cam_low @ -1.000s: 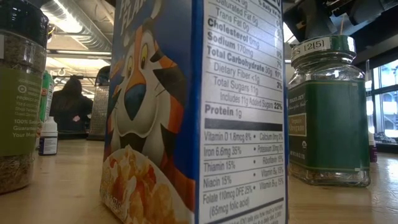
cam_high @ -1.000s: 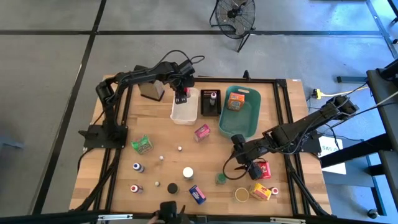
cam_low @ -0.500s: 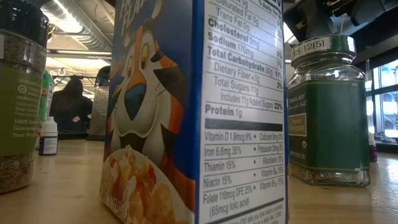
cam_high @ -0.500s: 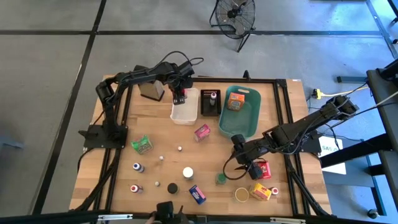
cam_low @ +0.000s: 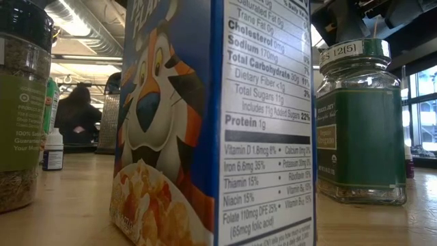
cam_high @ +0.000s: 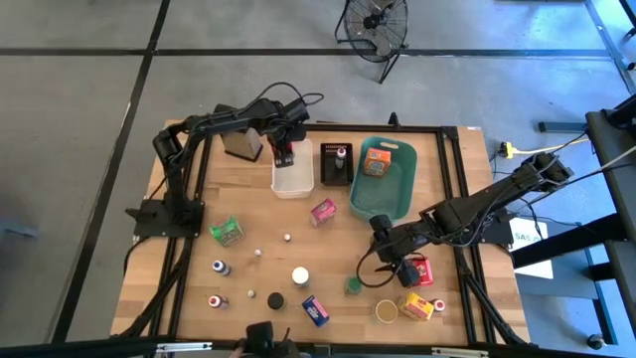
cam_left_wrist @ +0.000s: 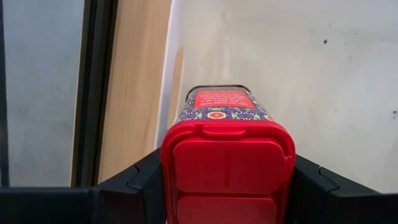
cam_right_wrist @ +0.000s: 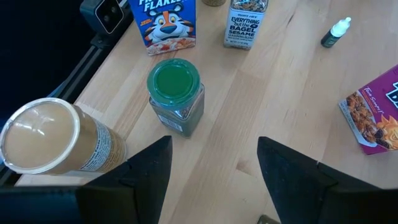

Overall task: Pick & Place Kitchen Items
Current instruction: Put the red spice can into the white bin

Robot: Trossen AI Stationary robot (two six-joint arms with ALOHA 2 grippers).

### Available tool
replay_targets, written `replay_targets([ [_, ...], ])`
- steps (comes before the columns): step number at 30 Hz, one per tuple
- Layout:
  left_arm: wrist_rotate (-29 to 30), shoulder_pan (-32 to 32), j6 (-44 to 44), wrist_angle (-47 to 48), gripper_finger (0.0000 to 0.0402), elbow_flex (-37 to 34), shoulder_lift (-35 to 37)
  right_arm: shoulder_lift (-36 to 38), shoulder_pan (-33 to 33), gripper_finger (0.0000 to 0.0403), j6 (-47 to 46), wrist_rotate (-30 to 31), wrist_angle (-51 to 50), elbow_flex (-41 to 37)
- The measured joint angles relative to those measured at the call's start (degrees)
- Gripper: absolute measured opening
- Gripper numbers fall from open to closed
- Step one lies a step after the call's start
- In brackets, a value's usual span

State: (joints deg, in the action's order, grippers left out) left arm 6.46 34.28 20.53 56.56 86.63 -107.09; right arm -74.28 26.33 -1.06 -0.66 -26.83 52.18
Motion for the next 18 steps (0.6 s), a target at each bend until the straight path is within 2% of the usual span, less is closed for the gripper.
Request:
replay_targets([
  [12, 0.0, 0.0, 0.0, -0.5, 0.0217, 0.0, 0.0, 0.0, 0.0, 0.0239, 0.0, 0.0, 0.0, 0.0],
  [18, -0.6, 0.3, 0.6, -0.5, 0.0217, 0.0, -2.2, 0.0, 0.0, 0.0239, 0.0, 0.0, 0.0, 0.0],
])
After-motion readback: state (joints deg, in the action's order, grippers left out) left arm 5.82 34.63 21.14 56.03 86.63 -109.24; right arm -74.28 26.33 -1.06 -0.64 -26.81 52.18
